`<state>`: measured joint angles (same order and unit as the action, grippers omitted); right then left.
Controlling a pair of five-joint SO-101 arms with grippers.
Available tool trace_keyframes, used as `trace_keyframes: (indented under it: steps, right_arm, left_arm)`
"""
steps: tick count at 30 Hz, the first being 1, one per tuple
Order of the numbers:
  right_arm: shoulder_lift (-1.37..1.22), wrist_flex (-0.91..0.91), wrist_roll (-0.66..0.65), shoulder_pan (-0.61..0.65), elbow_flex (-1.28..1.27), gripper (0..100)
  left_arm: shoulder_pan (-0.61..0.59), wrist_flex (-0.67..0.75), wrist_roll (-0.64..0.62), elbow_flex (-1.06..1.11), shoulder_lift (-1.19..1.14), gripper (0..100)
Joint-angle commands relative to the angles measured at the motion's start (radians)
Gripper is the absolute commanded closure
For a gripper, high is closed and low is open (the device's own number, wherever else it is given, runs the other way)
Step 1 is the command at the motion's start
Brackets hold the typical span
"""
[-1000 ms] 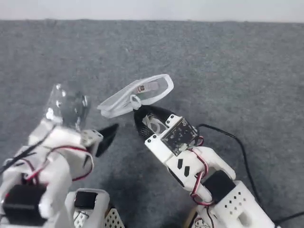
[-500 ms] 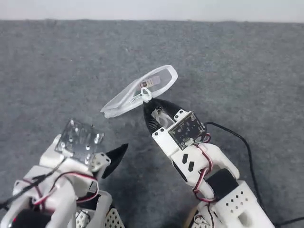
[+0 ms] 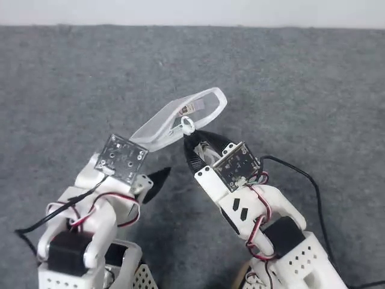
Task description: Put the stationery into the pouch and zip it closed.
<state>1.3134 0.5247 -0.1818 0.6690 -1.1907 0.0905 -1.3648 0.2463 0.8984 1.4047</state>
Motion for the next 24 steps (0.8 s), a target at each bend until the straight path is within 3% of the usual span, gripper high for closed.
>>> trace_keyframes:
  steps: [1,10,17,24]
  right_arm:
    - [0.004,0.007,0.003,-0.008,0.063,99.3]
    - [0.004,0.004,0.003,-0.008,0.063,99.3]
    - [-0.004,-0.002,0.008,-0.008,0.063,99.3]
    - [-0.002,-0.015,0.011,-0.010,0.064,99.3]
  left_arm:
    - [0.005,0.107,0.005,0.013,0.011,69]
    - [0.005,0.302,0.005,0.151,0.011,70]
    - [0.015,0.367,0.003,0.182,0.011,82]
    - [0.150,0.365,0.003,0.183,0.012,99]
